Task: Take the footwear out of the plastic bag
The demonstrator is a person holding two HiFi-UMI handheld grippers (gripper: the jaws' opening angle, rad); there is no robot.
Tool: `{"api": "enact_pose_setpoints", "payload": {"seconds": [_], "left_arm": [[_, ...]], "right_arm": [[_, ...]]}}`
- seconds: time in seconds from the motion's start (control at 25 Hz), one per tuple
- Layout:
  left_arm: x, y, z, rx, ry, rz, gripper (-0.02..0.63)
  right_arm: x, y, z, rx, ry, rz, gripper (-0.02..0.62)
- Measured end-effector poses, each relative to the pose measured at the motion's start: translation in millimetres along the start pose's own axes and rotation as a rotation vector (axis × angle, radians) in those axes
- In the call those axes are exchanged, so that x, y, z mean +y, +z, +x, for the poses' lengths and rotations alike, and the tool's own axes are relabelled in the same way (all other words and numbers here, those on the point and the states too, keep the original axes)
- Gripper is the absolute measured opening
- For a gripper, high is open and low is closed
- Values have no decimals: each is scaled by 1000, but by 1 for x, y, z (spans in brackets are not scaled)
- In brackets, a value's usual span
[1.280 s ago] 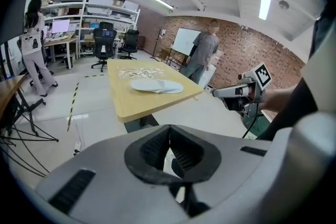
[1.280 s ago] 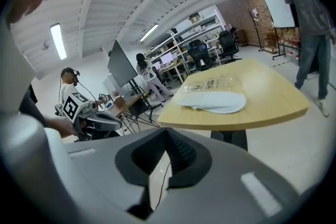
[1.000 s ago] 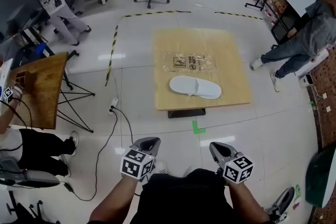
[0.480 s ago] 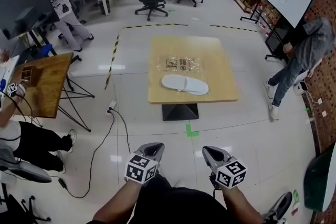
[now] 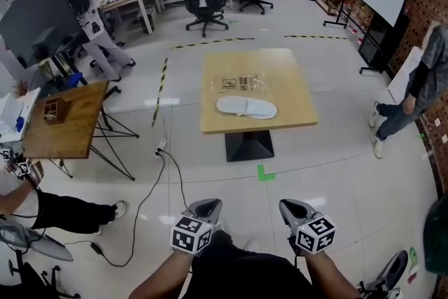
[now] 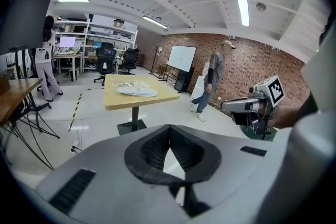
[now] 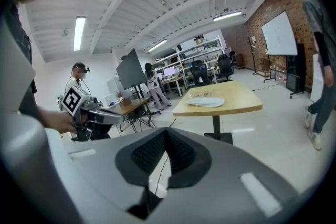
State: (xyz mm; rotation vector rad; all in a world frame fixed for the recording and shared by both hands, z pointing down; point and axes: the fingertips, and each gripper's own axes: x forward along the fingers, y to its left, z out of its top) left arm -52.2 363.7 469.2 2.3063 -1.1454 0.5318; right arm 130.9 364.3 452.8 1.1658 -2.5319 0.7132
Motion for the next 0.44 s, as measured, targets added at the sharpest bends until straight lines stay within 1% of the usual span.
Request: {"api": "enact_pose_setpoints", "payload": {"seconds": [0.16, 0.44], "left_arm": [[-8, -3, -2, -6, 19, 11, 8], [-29, -1, 2, -9, 11, 12, 8]], "right_arm": [[-4, -6, -6, -19, 9, -5, 0], [-6, -12, -18, -32, 17, 14, 0]]}}
